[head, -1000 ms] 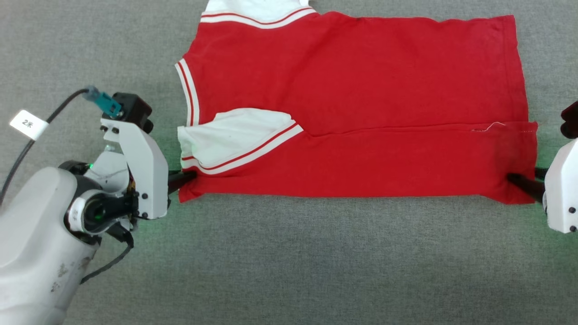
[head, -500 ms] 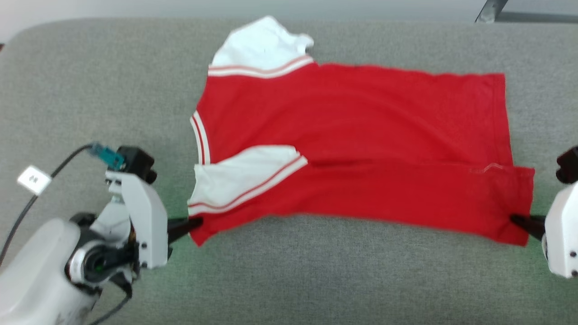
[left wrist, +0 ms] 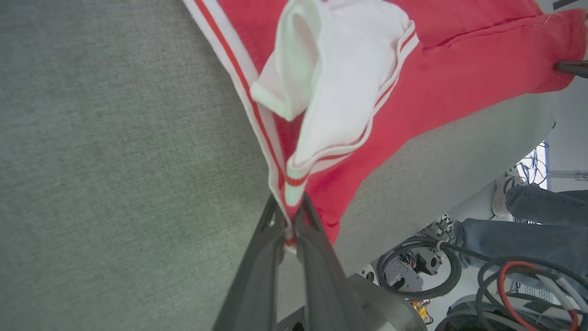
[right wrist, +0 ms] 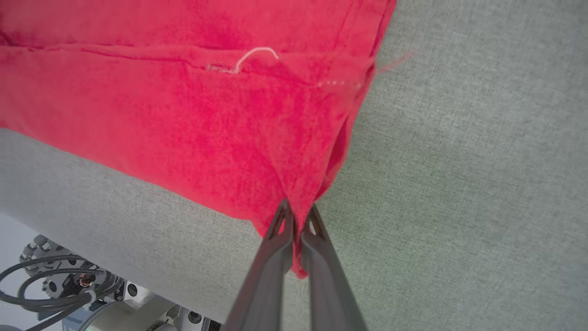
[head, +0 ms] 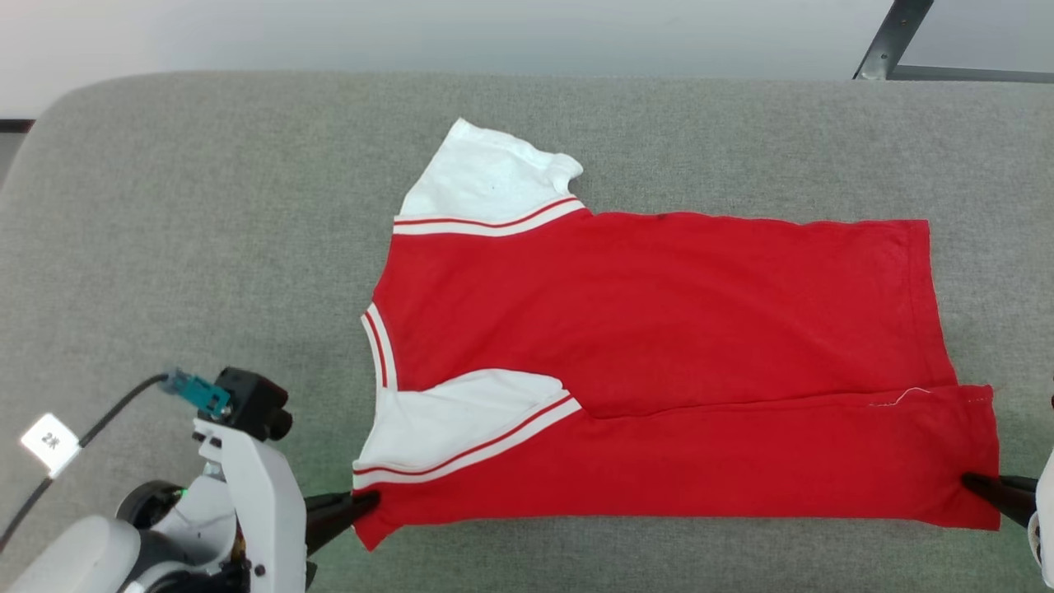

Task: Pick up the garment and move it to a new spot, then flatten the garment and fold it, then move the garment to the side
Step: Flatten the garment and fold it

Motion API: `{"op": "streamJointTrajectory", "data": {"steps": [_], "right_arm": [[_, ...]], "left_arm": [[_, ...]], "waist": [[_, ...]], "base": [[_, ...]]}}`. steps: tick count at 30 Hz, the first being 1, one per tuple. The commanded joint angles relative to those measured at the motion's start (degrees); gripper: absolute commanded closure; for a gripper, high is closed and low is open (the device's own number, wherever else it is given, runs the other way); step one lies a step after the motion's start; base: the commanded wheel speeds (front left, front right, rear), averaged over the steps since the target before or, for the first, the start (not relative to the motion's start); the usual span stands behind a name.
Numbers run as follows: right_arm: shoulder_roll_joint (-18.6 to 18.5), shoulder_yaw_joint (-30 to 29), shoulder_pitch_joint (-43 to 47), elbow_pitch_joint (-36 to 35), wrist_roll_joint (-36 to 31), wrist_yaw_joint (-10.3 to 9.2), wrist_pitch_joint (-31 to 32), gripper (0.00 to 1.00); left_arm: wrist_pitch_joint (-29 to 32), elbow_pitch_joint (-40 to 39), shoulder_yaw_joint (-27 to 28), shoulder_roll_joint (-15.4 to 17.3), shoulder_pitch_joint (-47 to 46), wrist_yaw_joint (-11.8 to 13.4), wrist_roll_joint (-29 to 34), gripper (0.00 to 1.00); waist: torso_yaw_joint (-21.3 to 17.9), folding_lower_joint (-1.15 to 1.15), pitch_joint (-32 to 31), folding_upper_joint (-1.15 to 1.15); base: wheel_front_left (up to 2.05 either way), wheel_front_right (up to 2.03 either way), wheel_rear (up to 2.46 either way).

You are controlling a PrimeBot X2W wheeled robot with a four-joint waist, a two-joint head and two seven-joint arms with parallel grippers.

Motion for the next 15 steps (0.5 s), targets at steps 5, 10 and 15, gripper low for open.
{"op": "streamJointTrajectory", "data": {"steps": [5, 10, 15], "right_arm": [[1.42, -2.09, 1.44, -1.13, -2.05, -0.04, -1.61, 0.0], [2.94, -4.79, 1.6, -2.88, -2.29, -0.04, -4.33, 0.0], [5.89, -8.34, -1.04, -3.92, -5.25, -0.04, -11.2, 0.0]], "left_arm": [[-2.48, -2.72, 1.23, -0.1, 2.24, 2.06, 0.88, 0.61], [-6.8, -4.69, 3.78, -0.81, 3.69, 3.68, 1.33, 0.0], [-14.81, -5.0, 8.67, -2.99, 3.99, 6.45, 2.83, 0.0]], "waist": [[0.33, 0.0, -0.64, 0.0], [0.96, 0.0, -1.6, 0.0], [1.63, 0.0, -1.6, 0.0]], "base": [[0.0, 0.0, 0.0], [0.0, 0.0, 0.0], [0.0, 0.0, 0.0]]}}
